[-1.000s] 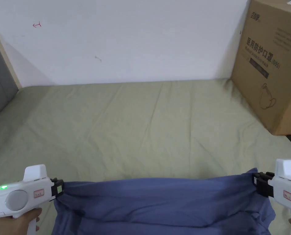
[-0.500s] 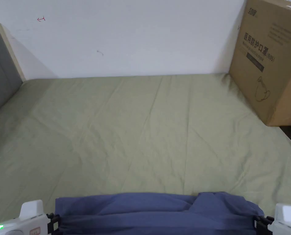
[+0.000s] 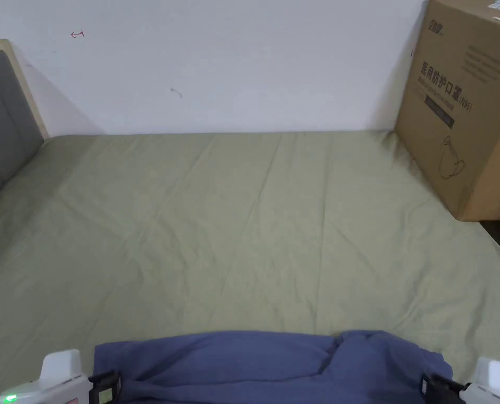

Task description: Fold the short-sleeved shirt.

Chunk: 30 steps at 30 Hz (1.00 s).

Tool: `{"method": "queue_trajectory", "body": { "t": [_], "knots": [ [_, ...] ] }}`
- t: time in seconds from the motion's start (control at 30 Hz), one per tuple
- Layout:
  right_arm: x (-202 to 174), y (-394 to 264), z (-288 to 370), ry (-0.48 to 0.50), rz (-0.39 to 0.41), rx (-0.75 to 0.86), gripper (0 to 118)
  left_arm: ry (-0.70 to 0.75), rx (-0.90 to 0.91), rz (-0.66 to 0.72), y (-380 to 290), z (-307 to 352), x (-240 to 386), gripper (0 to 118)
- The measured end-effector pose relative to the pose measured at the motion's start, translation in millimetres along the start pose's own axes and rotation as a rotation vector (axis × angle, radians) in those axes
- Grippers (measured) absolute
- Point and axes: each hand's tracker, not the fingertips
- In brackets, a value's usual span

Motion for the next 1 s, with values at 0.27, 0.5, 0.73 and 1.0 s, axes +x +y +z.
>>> {"method": "queue_trajectory", "body": {
  "t": [0.27,0.5,0.73,1.0],
  "knots": [
    [-58,76,72,0.071,0.138,0.337,88,-0.028,0.386,-0.083,63,80,49,92],
    [-113,108,109,0.074,0.222,0.536,88,0.001,0.613,-0.121,97,116,89,89],
    [-137,106,117,-0.022,0.237,0.628,73,-0.041,0.701,-0.140,96,121,104,34],
    [-129,102,109,-0.018,0.215,0.611,0,-0.076,0.707,-0.177,86,119,106,0]
  ]
}}
